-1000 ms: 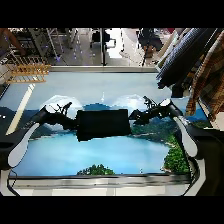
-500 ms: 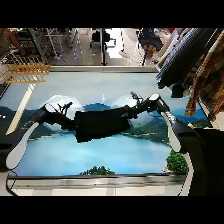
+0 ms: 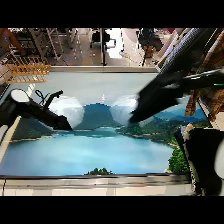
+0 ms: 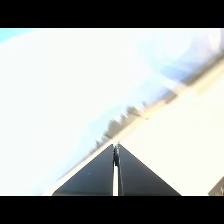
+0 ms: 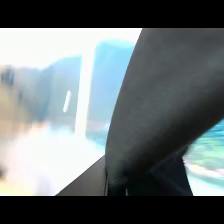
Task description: Fold the clothes and pants, and hang the long-sleeved shirts on hangers.
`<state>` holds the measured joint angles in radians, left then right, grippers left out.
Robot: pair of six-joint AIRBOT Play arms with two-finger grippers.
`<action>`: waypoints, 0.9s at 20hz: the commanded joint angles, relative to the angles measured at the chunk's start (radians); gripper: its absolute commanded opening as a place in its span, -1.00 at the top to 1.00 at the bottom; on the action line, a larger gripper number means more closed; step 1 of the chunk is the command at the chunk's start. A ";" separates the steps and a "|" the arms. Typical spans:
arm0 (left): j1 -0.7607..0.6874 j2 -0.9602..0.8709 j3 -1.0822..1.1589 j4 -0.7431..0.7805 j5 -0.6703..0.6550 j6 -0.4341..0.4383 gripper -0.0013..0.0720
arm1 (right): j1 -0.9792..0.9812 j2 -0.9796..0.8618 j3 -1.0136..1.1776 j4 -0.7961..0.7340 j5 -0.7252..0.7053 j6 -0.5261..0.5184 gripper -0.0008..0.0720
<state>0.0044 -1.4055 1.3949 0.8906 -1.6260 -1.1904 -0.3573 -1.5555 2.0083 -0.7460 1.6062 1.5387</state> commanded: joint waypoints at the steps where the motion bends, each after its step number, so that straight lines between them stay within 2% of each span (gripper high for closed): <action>1: 0.002 0.125 -0.042 -0.001 -0.044 0.001 0.95 | -0.347 0.195 0.000 -0.053 0.074 0.074 0.92; 5: 0.002 0.168 -0.141 -0.001 -0.014 0.027 0.95 | -0.755 0.291 -0.079 -0.119 0.201 0.077 0.92; 8: 0.002 0.167 -0.237 -0.001 0.092 0.031 0.95 | -0.949 0.396 -0.241 -0.220 0.231 0.091 0.92; 12: 0.002 0.159 -0.359 -0.001 0.176 0.053 0.95 | -1.019 0.559 -0.487 -0.565 0.232 0.056 0.92; 18: 0.003 0.112 -0.369 -0.001 0.176 0.053 0.95 | -1.019 0.642 -0.933 -0.765 0.234 0.035 0.92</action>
<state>0.0059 -1.2785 1.0374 0.8898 -1.4616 -1.1400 -1.3643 -0.9447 1.2644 -1.3499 1.8271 1.5879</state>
